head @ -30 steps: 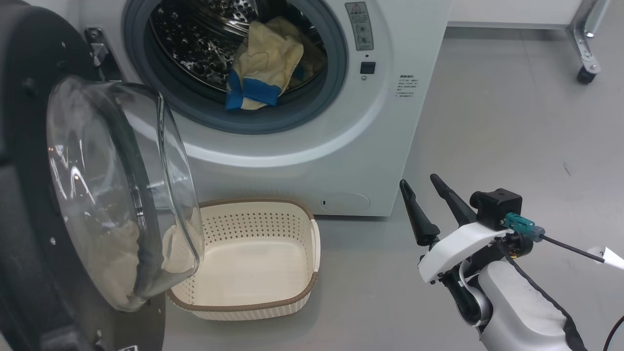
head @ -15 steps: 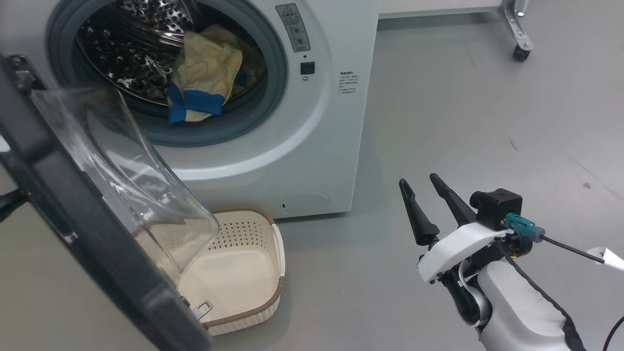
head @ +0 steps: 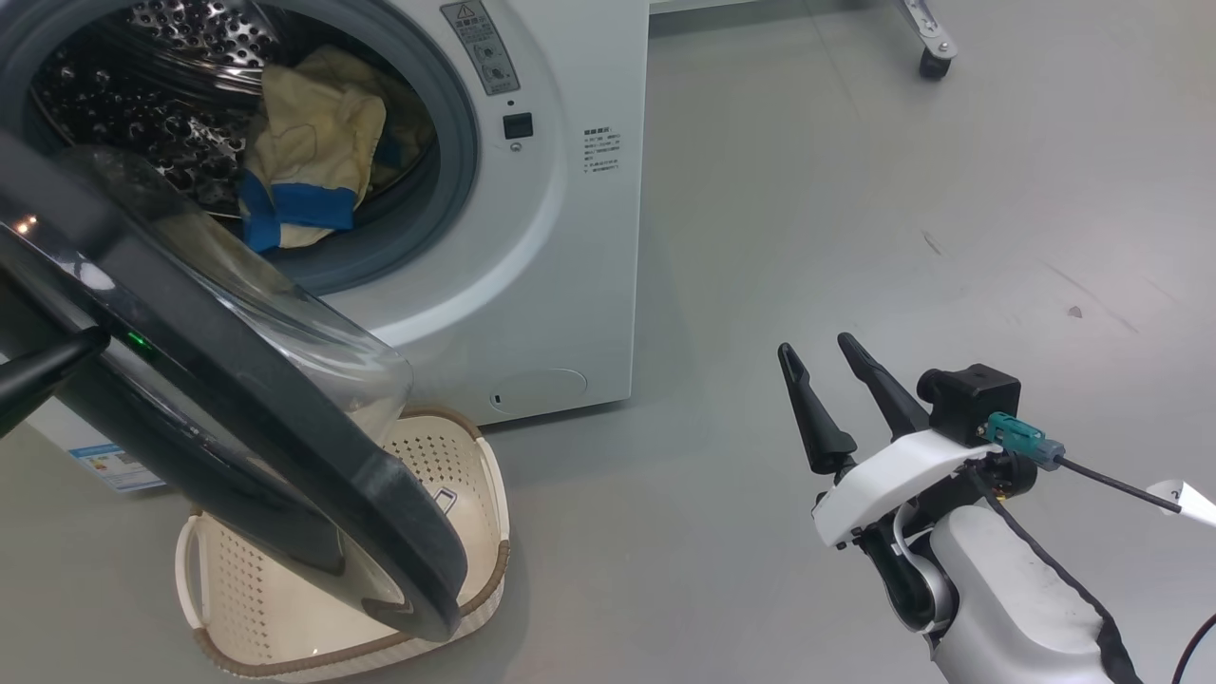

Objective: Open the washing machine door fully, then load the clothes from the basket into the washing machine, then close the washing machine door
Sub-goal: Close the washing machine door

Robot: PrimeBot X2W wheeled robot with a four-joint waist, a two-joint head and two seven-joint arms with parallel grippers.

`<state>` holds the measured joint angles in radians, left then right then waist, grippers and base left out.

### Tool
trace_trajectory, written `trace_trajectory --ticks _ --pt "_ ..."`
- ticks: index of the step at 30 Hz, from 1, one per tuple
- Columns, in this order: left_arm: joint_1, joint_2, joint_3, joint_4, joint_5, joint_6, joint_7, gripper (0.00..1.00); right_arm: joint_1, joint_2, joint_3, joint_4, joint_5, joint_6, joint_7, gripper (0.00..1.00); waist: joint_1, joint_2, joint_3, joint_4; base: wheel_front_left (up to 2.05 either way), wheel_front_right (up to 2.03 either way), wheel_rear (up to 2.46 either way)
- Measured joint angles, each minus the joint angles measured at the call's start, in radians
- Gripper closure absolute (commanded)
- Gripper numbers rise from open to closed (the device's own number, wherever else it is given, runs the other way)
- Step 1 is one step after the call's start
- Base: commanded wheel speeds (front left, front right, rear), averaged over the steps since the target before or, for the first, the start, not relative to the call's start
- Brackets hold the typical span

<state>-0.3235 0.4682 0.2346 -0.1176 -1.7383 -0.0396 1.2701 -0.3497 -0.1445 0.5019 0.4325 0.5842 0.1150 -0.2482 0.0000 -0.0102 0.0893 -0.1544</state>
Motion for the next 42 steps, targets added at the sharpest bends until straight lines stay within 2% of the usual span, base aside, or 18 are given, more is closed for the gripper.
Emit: trace_trajectory --ticks 7,19,31,35,38,40,42 --pt "-0.002 -0.023 -0.012 -0.021 0.034 0.009 -0.023 1.00 0.001 0.003 -0.012 -0.006 0.000 0.000 0.000 0.00 0.0000 0.0000 0.011 -0.023 0.00 0.00 0.00" --pt "-0.011 -0.050 -0.018 -0.037 0.049 0.009 -0.065 1.00 0.002 0.004 -0.021 -0.009 -0.002 0.002 -0.003 0.00 0.0000 0.0000 0.009 -0.024 0.00 0.00 0.00" --pt "-0.012 -0.072 -0.044 -0.036 0.059 0.008 -0.090 1.00 0.023 -0.001 -0.040 -0.010 -0.003 0.002 -0.003 0.00 0.0000 0.0000 -0.006 0.020 0.00 0.00 0.00" --pt "-0.013 -0.073 -0.033 -0.037 0.098 0.000 -0.113 0.98 0.023 -0.001 -0.042 -0.011 -0.004 0.002 -0.003 0.00 0.0000 0.0000 -0.012 0.038 0.00 0.00 0.00" --pt "-0.014 -0.073 -0.013 -0.040 0.113 -0.011 -0.133 0.60 0.024 -0.001 -0.044 -0.011 -0.004 0.002 -0.003 0.00 0.0000 0.0000 -0.015 0.052 0.00 0.00 0.00" --pt "-0.014 -0.073 -0.005 -0.044 0.117 -0.020 -0.144 0.00 0.024 -0.001 -0.045 -0.014 -0.005 0.003 -0.003 0.00 -0.0001 0.0000 -0.016 0.060 0.00 0.00 0.00" --pt "-0.014 -0.073 0.004 -0.047 0.126 -0.025 -0.156 0.00 0.024 -0.001 -0.048 -0.017 -0.005 0.003 -0.003 0.00 0.0000 0.0000 -0.015 0.067 0.00 0.00 0.00"
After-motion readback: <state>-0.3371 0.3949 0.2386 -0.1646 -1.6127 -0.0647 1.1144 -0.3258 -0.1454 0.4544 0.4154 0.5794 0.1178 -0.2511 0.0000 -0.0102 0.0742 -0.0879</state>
